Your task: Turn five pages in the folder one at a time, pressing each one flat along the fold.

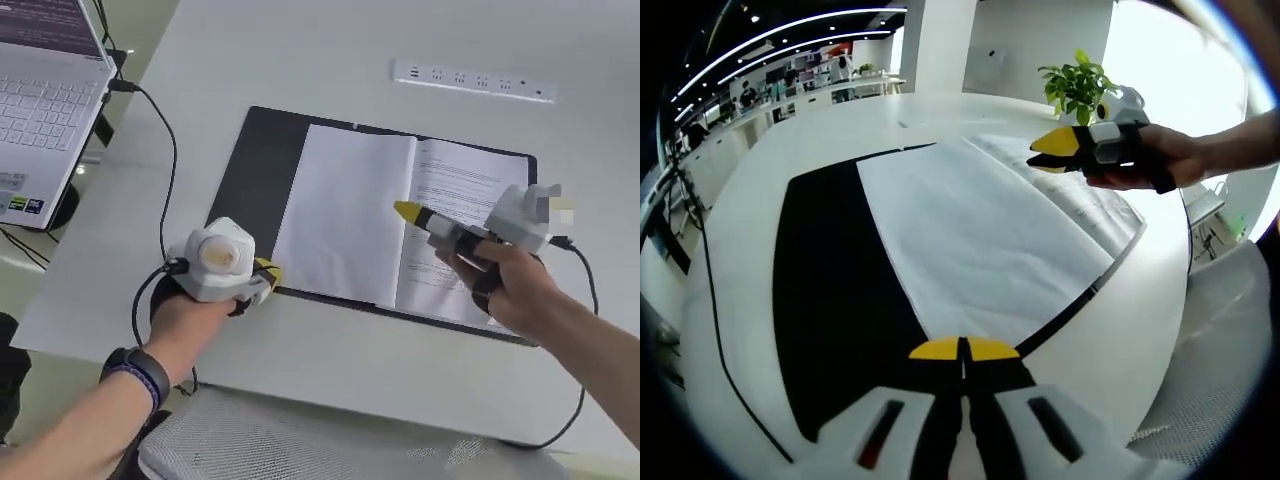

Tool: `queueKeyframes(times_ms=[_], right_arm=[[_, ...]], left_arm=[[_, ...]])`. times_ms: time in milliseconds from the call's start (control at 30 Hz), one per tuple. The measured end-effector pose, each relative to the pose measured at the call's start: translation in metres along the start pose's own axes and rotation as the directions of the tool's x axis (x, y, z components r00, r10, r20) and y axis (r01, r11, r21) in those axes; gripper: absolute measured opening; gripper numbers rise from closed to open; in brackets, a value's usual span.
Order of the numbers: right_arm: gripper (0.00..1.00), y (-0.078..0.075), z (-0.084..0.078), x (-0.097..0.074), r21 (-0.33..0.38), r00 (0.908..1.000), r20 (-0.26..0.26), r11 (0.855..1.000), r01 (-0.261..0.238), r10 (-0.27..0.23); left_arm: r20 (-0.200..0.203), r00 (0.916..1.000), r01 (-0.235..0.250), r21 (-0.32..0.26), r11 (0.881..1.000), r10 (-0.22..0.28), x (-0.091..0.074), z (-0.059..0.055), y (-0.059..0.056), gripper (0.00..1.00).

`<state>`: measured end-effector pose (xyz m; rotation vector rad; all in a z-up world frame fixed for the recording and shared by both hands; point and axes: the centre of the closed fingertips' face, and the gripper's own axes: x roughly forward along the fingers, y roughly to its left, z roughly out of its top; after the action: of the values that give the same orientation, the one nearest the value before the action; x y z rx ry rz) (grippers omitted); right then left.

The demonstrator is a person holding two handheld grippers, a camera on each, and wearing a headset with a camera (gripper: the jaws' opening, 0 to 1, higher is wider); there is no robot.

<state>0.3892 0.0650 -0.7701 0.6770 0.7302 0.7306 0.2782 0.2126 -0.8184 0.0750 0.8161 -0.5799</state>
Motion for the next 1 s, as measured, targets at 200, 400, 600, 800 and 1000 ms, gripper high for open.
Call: queueKeyframes(times_ms=[200, 400, 600, 800, 1000], right_arm=[[0.12, -0.003, 0.001, 0.008, 0.03, 0.9996, 0.01, 0.999, 0.028, -0.028], [0.0, -0.002, -0.007, 0.004, 0.044, 0.9993, 0.005, 0.998, 0.036, -0.037], [0.0, 0.004, -0.006, 0.003, 0.04, 0.9996, 0.004, 0.999, 0.027, -0.027], [0.0, 0.0, -0.002, 0.005, 0.056, 0.9998, 0.008, 0.998, 0.016, -0.017], [0.0, -0.012, 0.018, 0.017, 0.099, 0.9971, 0.065, 0.995, 0.032, -0.039]], left_arm=[[0.0, 1.0, 0.001, -0.031, 1.0, -0.001, -0.001, 0.001, -0.001, 0.0], [0.0, 1.0, -0.002, -0.038, 0.999, 0.002, 0.0, 0.001, 0.0, 0.0], [0.003, 1.0, -0.005, -0.048, 0.999, 0.005, 0.0, 0.001, 0.001, 0.0], [0.017, 0.9998, -0.008, -0.055, 0.998, 0.009, -0.004, 0.003, -0.004, 0.0], [0.015, 0.9998, -0.015, -0.048, 0.999, 0.016, -0.006, 0.004, -0.006, 0.0]])
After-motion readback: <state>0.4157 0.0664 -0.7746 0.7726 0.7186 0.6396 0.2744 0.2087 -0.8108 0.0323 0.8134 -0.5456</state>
